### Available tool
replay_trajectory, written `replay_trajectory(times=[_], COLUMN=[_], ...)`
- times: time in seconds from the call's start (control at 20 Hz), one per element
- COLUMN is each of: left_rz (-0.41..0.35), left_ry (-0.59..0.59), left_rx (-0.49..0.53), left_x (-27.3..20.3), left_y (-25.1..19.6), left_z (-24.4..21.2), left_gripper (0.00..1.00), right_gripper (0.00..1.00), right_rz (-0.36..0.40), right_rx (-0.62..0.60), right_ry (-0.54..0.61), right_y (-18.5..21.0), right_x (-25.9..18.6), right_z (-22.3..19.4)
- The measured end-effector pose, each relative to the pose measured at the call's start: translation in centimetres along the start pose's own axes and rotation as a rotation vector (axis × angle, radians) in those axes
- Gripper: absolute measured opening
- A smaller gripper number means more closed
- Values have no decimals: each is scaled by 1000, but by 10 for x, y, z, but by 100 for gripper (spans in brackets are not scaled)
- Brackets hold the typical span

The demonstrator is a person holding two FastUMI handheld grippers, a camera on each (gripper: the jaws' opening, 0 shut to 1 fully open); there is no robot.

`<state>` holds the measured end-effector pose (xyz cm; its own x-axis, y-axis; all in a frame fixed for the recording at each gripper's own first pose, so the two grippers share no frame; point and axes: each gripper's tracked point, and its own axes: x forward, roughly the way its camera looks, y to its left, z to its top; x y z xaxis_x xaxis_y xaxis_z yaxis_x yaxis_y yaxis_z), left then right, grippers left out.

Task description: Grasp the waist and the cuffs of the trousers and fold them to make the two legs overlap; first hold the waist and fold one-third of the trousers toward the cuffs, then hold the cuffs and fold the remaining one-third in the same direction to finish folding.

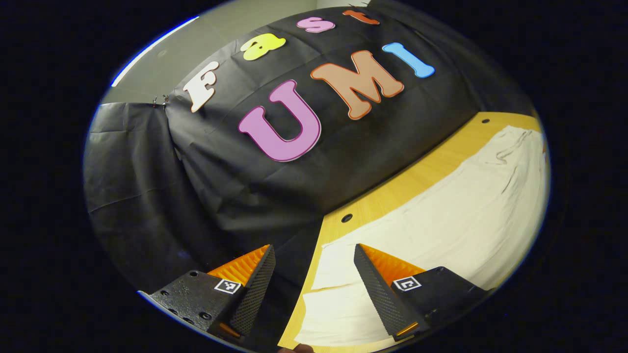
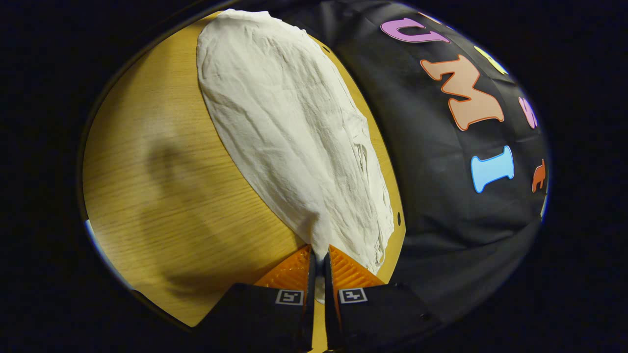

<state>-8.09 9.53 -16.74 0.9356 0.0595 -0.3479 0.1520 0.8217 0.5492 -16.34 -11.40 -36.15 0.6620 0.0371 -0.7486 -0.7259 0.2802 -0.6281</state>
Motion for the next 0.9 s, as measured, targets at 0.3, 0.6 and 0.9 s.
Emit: replay_trajectory(times=[0.3,0.6,0.9], left_rz=[-73,-159,-280], left_ry=[104,187,260], left_rx=[135,254,344], left_x=[-10,-26,-46], left_y=[-12,-25,-53], left_z=[-65,-117,-160], left_gripper=[96,96,97], right_gripper=[12,12,12], right_rz=[-11,-21,-25], right_rx=[-3,-8,-15], right_ry=[1,0,0], right_y=[0,0,0], right_x=[0,0,1], right_z=[0,1,1])
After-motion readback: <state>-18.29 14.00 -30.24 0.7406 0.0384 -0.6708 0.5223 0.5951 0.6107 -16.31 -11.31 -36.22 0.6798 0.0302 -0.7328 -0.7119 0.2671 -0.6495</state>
